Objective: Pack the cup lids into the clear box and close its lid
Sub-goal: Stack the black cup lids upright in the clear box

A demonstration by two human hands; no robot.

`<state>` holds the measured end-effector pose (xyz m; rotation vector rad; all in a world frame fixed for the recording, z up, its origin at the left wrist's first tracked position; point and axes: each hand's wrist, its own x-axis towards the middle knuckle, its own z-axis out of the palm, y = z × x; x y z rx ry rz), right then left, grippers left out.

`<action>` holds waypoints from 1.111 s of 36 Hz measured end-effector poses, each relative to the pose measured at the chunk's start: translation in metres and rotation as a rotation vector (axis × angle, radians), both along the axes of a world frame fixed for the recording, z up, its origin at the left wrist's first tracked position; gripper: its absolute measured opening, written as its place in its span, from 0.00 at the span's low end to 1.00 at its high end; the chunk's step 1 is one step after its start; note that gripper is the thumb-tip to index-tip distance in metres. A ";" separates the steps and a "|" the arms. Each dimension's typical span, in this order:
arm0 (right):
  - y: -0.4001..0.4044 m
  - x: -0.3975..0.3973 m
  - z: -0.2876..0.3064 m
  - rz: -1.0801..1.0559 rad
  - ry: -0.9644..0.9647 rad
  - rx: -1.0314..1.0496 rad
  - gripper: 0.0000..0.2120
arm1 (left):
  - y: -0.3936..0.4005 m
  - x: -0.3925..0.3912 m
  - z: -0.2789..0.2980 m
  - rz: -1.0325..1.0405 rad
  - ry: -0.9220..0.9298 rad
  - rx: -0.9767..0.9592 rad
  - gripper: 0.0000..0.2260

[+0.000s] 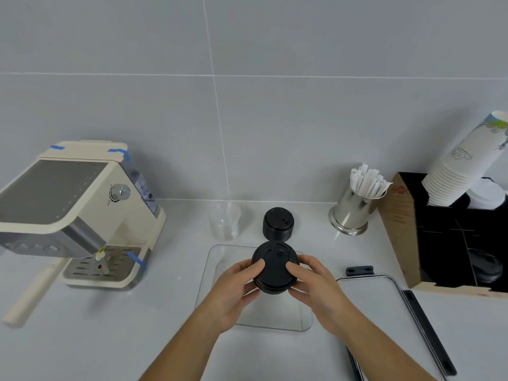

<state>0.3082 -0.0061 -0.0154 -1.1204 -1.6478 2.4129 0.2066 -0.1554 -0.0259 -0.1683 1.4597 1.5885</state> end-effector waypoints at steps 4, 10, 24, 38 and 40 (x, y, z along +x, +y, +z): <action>-0.002 -0.001 -0.007 0.013 0.004 -0.017 0.12 | -0.004 0.001 -0.006 0.016 -0.017 0.027 0.25; -0.009 -0.004 -0.016 0.063 -0.036 0.026 0.12 | -0.006 0.004 -0.011 0.106 -0.019 -0.014 0.17; -0.038 0.018 -0.025 0.322 0.183 1.279 0.20 | -0.003 0.006 -0.016 0.190 0.100 -0.097 0.25; -0.025 0.017 -0.036 0.265 0.012 0.940 0.20 | 0.000 0.013 -0.006 0.106 0.116 -0.088 0.09; -0.023 0.017 -0.038 0.250 -0.029 0.865 0.19 | 0.001 0.013 -0.010 0.087 0.103 -0.122 0.06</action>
